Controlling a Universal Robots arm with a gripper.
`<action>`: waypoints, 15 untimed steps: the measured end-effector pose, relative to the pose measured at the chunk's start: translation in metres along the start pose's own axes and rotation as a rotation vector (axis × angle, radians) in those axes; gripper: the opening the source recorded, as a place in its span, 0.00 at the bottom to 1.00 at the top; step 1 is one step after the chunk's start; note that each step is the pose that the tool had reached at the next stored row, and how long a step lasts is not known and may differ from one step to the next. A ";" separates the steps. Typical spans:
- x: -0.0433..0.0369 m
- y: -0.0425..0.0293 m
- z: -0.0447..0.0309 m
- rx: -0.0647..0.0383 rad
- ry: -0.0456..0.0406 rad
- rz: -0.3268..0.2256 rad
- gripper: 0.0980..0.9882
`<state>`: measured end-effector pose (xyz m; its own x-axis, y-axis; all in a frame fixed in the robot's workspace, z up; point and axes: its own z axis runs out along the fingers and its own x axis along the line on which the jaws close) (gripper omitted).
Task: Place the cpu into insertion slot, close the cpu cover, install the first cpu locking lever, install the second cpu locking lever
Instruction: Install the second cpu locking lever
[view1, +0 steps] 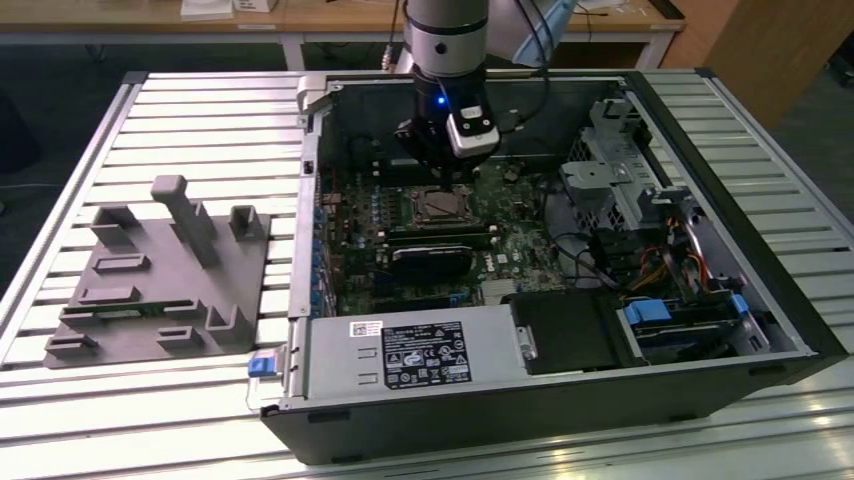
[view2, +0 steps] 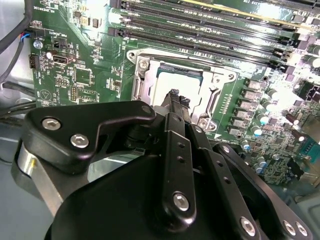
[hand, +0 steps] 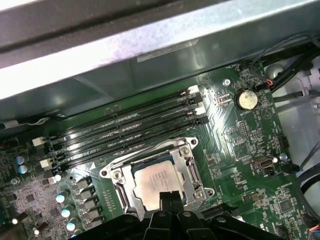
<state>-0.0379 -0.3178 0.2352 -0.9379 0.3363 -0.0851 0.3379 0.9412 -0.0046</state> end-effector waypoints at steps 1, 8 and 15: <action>-0.0001 0.0000 -0.0009 0.000 0.0000 0.000 0.01; -0.0006 0.0000 -0.0073 0.000 0.0000 0.000 0.01; -0.0008 -0.0006 -0.0073 0.002 -0.0006 0.000 0.01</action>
<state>-0.0379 -0.3184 0.2425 -0.9379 0.3361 -0.0857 0.3378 0.9412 -0.0064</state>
